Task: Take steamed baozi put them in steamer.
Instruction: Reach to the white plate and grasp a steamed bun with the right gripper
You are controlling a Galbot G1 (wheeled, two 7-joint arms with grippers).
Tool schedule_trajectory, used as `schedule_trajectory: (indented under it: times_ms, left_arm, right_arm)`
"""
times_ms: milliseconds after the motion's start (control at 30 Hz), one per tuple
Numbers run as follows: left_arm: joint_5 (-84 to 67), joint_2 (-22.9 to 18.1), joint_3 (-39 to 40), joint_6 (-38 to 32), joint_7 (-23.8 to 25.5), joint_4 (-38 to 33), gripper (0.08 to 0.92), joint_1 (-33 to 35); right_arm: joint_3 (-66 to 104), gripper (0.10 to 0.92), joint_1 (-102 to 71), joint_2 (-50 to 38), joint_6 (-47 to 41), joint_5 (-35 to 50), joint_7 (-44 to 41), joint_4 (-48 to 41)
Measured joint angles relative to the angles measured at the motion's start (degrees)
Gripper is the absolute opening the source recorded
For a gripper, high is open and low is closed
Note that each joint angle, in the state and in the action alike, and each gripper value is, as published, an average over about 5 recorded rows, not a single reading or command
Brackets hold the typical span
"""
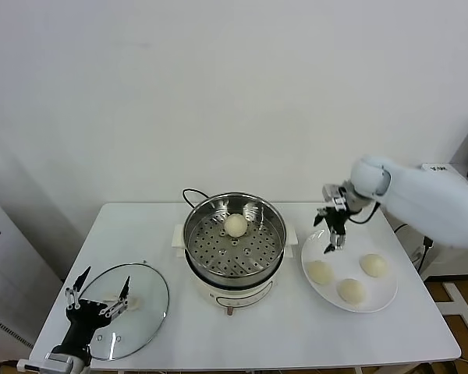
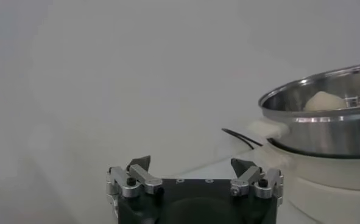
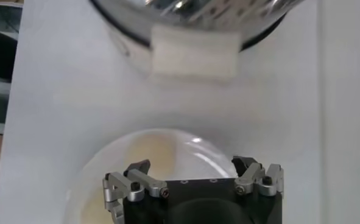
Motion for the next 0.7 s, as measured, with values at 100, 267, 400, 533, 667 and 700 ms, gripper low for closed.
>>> schedule_trajectory:
  times_ms: [100, 267, 400, 533, 667, 700]
  left_arm:
    - [0.12, -0.22, -0.01, -0.03, 0.00, 0.07, 0.823, 0.07]
    - [0.26, -0.36, -0.08, -0.14, 0.00, 0.23, 0.823, 0.34]
    - [0.29, -0.07, -0.23, -0.27, 0.04, 0.38, 0.823, 0.55]
    - [0.22, 0.37, -0.48, -0.26, 0.06, 0.34, 0.823, 0.56]
    - [0.15, 0.48, -0.57, -0.24, 0.05, 0.21, 0.823, 0.58]
    - [0.15, 0.47, -0.56, -0.24, 0.05, 0.20, 0.823, 0.62]
  right_arm:
    - [1.19, 0.823, -2.65, -0.40, 0.08, -1.12, 0.48, -0.17]
    - [3.34, 0.823, -6.44, -0.21, 0.67, -2.15, 1.70, -1.11]
    - [4.81, 0.813, -8.86, 0.37, 0.97, -2.71, 2.68, -2.00]
    - [5.67, 0.779, -10.71, 0.96, 0.98, -3.34, 3.22, -2.79]
    - [6.31, 0.734, -12.16, 1.27, 0.96, -3.78, 3.62, -3.53]
    - [6.53, 0.713, -12.48, 1.34, 0.97, -3.85, 3.74, -3.69]
